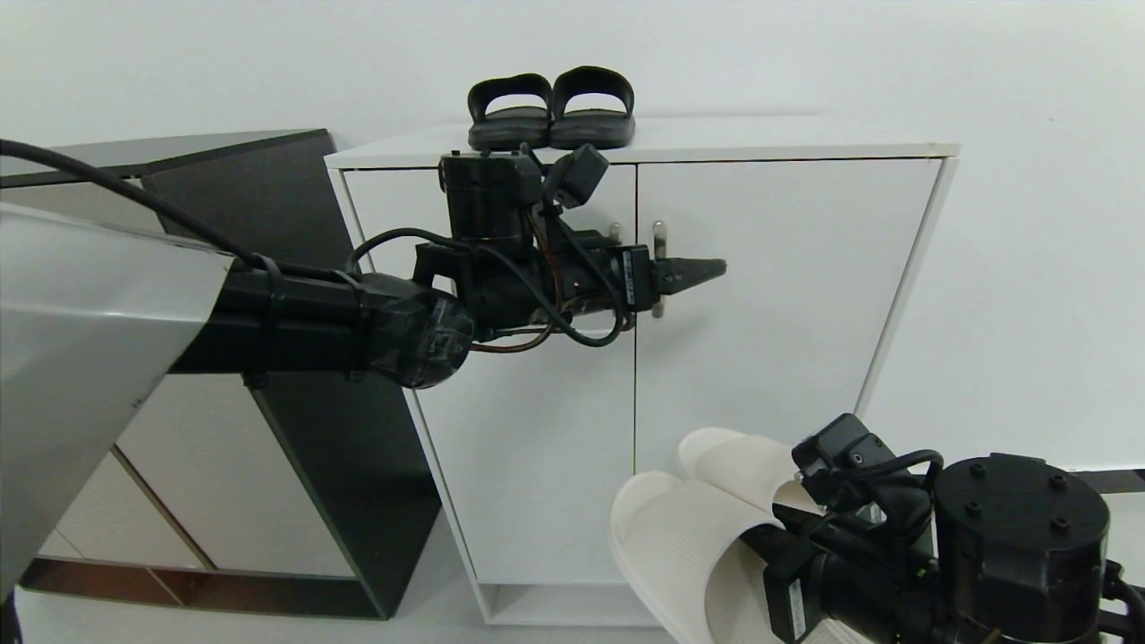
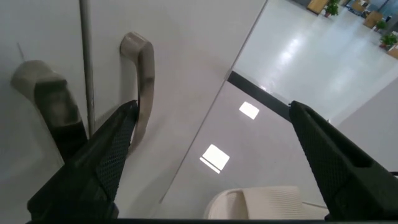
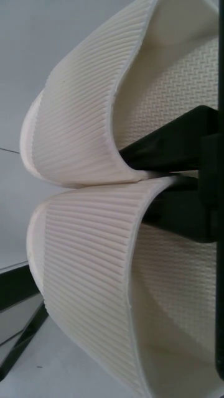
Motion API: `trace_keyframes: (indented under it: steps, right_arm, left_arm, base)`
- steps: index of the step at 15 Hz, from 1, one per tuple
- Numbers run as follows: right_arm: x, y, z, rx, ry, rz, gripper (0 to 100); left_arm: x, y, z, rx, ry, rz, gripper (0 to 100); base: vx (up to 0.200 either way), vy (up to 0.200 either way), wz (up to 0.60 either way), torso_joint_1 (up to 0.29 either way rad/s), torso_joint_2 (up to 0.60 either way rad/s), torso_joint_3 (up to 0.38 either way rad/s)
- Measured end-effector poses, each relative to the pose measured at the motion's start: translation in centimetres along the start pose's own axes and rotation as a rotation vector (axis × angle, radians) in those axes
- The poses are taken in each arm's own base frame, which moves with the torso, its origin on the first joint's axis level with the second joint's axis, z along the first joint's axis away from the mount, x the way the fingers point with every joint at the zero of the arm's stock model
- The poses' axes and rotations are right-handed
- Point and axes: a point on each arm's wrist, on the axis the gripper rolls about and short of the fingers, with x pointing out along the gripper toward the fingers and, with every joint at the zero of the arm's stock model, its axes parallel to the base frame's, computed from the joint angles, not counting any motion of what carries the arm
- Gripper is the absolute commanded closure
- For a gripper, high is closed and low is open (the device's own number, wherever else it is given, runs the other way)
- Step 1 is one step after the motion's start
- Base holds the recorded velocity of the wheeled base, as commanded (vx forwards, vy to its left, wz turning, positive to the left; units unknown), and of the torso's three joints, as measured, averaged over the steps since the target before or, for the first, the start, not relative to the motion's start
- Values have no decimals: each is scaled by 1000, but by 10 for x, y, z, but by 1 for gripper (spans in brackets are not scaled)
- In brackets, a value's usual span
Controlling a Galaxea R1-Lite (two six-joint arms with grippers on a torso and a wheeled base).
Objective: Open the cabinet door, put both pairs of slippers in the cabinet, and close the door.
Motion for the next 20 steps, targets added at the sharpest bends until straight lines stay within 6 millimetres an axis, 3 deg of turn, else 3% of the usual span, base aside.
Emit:
trace_keyframes:
  steps: [1, 2, 7, 13, 20]
  right_arm:
    - [0, 0, 0, 0, -1, 0, 100]
    - [0, 0, 0, 0, -1, 0, 100]
    - [-3, 0, -3, -2, 13, 50, 100]
    - [-21, -2, -8, -15, 72, 146, 100]
    - [-38, -3, 0, -13, 66, 216, 100]
  left_arm:
    - [1, 0, 0, 0, 0, 0, 0]
    - [3, 1, -1, 0, 0, 1, 100]
    - [6, -2, -2, 3, 0, -8, 100]
    - [1, -28, -6, -2, 25, -53, 100]
    - [-37, -59, -12, 33, 64, -67, 100]
  base:
    - [0, 0, 0, 0, 0, 0]
    - [0, 0, 0, 0, 0, 0]
    - [0, 0, 0, 0, 0, 0]
    - [0, 0, 0, 0, 0, 0]
    - [0, 0, 0, 0, 0, 0]
